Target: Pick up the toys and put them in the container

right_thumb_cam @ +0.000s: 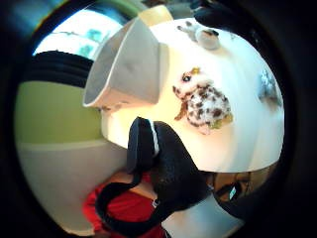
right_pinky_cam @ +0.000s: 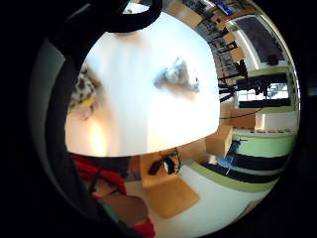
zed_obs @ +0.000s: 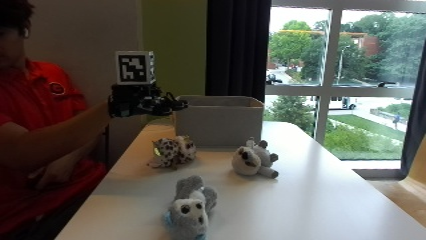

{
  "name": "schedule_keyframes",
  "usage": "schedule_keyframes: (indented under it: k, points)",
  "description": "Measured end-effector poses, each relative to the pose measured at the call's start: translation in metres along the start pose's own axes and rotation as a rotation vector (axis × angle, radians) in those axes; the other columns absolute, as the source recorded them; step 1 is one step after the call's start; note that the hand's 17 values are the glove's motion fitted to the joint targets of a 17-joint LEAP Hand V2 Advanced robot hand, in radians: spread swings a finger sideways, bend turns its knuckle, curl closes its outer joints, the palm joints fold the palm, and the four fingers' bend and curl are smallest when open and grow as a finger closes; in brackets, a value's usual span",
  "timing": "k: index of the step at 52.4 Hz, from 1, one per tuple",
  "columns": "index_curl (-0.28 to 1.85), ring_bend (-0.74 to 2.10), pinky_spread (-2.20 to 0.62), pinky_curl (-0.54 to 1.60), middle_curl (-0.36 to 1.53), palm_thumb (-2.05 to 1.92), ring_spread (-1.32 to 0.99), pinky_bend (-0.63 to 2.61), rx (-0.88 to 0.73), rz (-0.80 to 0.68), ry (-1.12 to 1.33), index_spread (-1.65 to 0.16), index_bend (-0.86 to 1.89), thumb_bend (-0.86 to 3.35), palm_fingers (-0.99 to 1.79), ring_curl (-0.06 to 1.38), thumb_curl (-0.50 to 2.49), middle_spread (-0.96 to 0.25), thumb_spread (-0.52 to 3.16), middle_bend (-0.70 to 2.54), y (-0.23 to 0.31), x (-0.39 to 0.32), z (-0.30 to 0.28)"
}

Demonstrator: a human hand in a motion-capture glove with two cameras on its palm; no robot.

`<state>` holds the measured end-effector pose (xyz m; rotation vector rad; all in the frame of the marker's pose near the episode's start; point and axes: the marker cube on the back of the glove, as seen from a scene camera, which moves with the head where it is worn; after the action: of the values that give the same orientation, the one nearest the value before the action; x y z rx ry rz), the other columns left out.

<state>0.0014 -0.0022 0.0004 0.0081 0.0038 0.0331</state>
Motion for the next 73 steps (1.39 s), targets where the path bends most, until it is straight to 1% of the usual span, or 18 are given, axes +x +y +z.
schedule_keyframes:
  k: [3, 7, 10, 19, 23, 28, 37, 41, 50, 53, 58, 65, 73]
  points:
    - [0.08, 0.11, 0.00, 0.12, 0.04, -0.07, -0.05, 0.49, 0.001, -0.003, 0.003, -0.19, 0.26, -0.05, 0.04, 0.00, 0.01, -0.06, 0.58, 0.15, 0.000, 0.000, 0.001]
    - [0.12, 0.14, 0.00, 0.17, 0.07, -0.07, -0.07, 0.55, -0.002, -0.023, -0.002, -0.26, 0.28, -0.05, 0.01, 0.01, 0.02, -0.07, 0.80, 0.17, 0.002, 0.000, 0.002]
    - [0.14, 0.15, 0.01, 0.19, 0.09, -0.07, -0.08, 0.57, -0.005, -0.041, -0.017, -0.28, 0.29, -0.05, -0.02, 0.02, 0.04, -0.08, 0.91, 0.18, 0.003, -0.001, 0.003]
    - [0.20, 0.16, 0.00, 0.23, 0.15, -0.08, -0.10, 0.60, 0.000, -0.015, -0.024, -0.33, 0.30, -0.06, -0.04, 0.04, 0.07, -0.10, 1.10, 0.19, 0.001, 0.001, 0.007]
    - [0.22, 0.16, 0.01, 0.24, 0.17, -0.08, -0.10, 0.60, 0.005, -0.014, -0.028, -0.34, 0.29, -0.05, -0.05, 0.05, 0.08, -0.10, 1.14, 0.19, 0.000, -0.001, 0.010]
    - [0.24, 0.16, 0.01, 0.26, 0.19, -0.08, -0.10, 0.61, 0.006, -0.047, -0.032, -0.35, 0.29, -0.05, -0.05, 0.06, 0.09, -0.10, 1.17, 0.18, 0.001, -0.002, 0.015]
    - [0.27, 0.17, 0.01, 0.27, 0.23, -0.08, -0.10, 0.61, 0.041, -0.013, -0.027, -0.36, 0.26, -0.06, -0.05, 0.09, 0.11, -0.10, 1.19, 0.18, -0.004, 0.005, 0.025]
    - [0.29, 0.19, 0.01, 0.28, 0.24, -0.07, -0.11, 0.60, 0.061, -0.038, -0.037, -0.36, 0.26, -0.05, -0.01, 0.10, 0.12, -0.10, 1.20, 0.19, -0.007, 0.002, 0.030]
    - [0.31, 0.20, 0.01, 0.29, 0.27, -0.06, -0.13, 0.60, 0.029, -0.009, -0.043, -0.37, 0.25, -0.05, 0.03, 0.13, 0.14, -0.11, 1.18, 0.19, -0.018, -0.002, 0.047]
    - [0.31, 0.19, 0.02, 0.30, 0.27, -0.06, -0.13, 0.63, 0.032, -0.013, -0.046, -0.37, 0.24, -0.05, 0.04, 0.13, 0.15, -0.11, 1.18, 0.19, -0.022, -0.004, 0.055]
    - [0.31, 0.20, 0.03, 0.34, 0.26, -0.02, -0.12, 0.78, 0.038, -0.025, -0.069, -0.38, 0.19, -0.03, 0.09, 0.14, 0.17, -0.11, 1.18, 0.15, -0.028, -0.009, 0.073]
    - [0.31, 0.23, 0.05, 0.38, 0.25, 0.02, -0.11, 0.92, -0.014, -0.036, -0.067, -0.40, 0.18, -0.01, 0.14, 0.16, 0.21, -0.11, 1.18, 0.15, -0.035, -0.015, 0.098]
    - [0.32, 0.26, 0.06, 0.40, 0.25, 0.09, -0.10, 0.99, -0.090, -0.062, -0.059, -0.43, 0.18, 0.00, 0.11, 0.19, 0.26, -0.11, 1.20, 0.15, -0.038, -0.027, 0.114]
